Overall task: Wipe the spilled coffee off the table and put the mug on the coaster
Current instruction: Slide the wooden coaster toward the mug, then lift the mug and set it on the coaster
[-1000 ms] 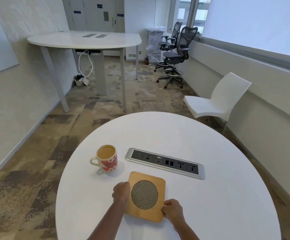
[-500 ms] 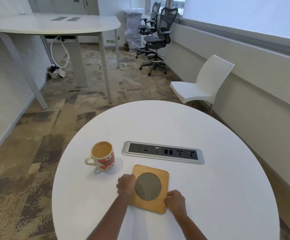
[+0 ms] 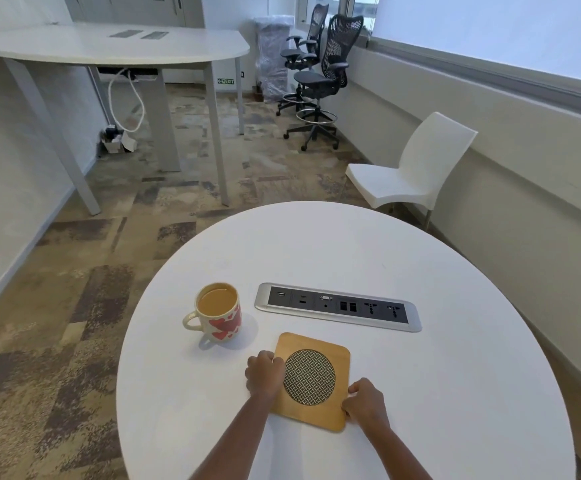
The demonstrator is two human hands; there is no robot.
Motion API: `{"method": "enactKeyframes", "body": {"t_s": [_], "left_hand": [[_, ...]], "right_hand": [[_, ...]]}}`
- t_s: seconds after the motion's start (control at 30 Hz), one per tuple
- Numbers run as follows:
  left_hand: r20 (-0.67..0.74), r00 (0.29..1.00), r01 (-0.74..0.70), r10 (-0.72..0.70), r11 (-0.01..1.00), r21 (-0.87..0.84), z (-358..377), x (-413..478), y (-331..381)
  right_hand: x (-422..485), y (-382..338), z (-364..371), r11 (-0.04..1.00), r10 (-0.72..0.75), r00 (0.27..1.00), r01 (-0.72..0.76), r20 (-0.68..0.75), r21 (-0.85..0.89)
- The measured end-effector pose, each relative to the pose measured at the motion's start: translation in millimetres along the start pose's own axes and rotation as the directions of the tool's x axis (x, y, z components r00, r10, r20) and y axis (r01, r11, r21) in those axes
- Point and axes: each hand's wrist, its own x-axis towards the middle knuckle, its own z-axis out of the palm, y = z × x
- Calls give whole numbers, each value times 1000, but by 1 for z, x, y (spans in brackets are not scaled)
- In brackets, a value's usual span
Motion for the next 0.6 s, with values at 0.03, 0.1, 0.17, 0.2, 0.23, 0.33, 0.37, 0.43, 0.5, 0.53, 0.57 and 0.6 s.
{"method": "enactKeyframes", "body": {"t_s": [0.03, 0.1, 0.17, 0.2, 0.23, 0.33, 0.37, 0.43, 0.5, 0.53, 0.57, 0.6], "left_hand": [[2, 1000, -9, 9, 1000, 9, -1, 0, 0], [-14, 998, -53, 54, 998, 40, -4, -2, 0], [-83, 982, -164, 171, 982, 93, -8, -4, 2], [-128, 957, -242, 259, 961, 134, -12, -5, 5], [-171, 919, -324, 354, 928, 184, -16, -6, 7], [-255, 767, -508, 589, 800, 319, -35, -5, 19], [-273, 723, -540, 635, 765, 351, -42, -6, 23], [-324, 645, -569, 692, 718, 400, -58, -5, 31], [-380, 586, -575, 716, 698, 427, -75, 2, 34], [-399, 571, -576, 718, 696, 428, -85, 7, 35], [-415, 574, -571, 706, 708, 415, -95, 12, 34], [-434, 592, -560, 679, 734, 384, -105, 18, 31]], "right_hand": [[0, 0, -1, 1000, -2, 1000, 2, 6, -19], [-1, -3, -4, 995, -13, 1000, 15, 16, -101], [-2, -8, -5, 975, -61, 998, 61, 6, -215], [-2, -13, -5, 960, -103, 995, 97, -9, -261], [-2, -19, -4, 948, -153, 988, 140, -24, -287], [-5, -46, 4, 922, -309, 951, 293, -23, -253], [-5, -57, 7, 910, -358, 934, 347, -7, -225], [-8, -79, 16, 879, -440, 897, 438, 34, -188], [-11, -101, 26, 855, -494, 866, 500, 79, -139], [-12, -112, 31, 847, -511, 853, 521, 102, -109], [-13, -122, 35, 837, -529, 840, 540, 125, -89], [-12, -132, 39, 823, -548, 823, 562, 148, -83]]}}
